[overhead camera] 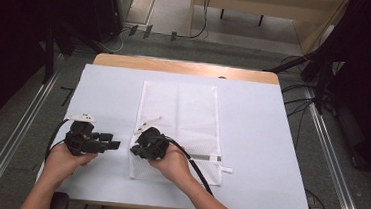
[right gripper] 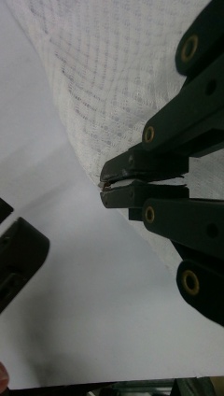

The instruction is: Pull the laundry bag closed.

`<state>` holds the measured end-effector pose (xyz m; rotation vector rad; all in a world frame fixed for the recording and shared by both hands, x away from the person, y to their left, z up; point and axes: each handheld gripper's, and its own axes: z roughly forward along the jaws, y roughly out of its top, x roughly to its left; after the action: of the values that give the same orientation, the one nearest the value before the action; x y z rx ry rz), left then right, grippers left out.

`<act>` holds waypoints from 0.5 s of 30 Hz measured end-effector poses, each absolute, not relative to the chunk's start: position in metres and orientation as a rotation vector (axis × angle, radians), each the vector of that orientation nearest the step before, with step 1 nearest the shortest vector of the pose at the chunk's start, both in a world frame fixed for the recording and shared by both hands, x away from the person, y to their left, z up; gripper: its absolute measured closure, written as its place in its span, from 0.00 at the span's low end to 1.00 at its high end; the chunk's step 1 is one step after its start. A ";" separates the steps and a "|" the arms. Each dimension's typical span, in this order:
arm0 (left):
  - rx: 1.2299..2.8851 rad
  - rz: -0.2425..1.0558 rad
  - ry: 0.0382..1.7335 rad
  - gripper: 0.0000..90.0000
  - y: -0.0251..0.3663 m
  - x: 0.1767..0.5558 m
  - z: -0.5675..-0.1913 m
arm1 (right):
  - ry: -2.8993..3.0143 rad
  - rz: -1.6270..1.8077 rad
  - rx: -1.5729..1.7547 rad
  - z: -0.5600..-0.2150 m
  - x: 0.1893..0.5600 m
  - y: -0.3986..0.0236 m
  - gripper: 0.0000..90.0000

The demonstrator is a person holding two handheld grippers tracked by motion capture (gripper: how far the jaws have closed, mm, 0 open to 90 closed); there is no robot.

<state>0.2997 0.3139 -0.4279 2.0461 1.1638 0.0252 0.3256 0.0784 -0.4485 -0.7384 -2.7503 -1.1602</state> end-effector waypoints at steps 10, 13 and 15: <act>2.117 -0.051 1.097 0.53 0.298 0.299 -0.433 | -2.736 -1.210 -0.749 -0.442 0.327 0.077 0.98; 2.136 -0.059 1.079 0.53 0.293 0.299 -0.434 | -2.732 -1.222 -0.755 -0.440 0.327 0.075 0.98; 2.143 -0.071 1.072 0.53 0.290 0.299 -0.435 | -2.728 -1.228 -0.756 -0.439 0.328 0.075 0.98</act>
<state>0.2991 0.2905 -0.4350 2.1435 1.0718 -0.0705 0.3280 0.0749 -0.4388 -0.7560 -2.7282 -1.2278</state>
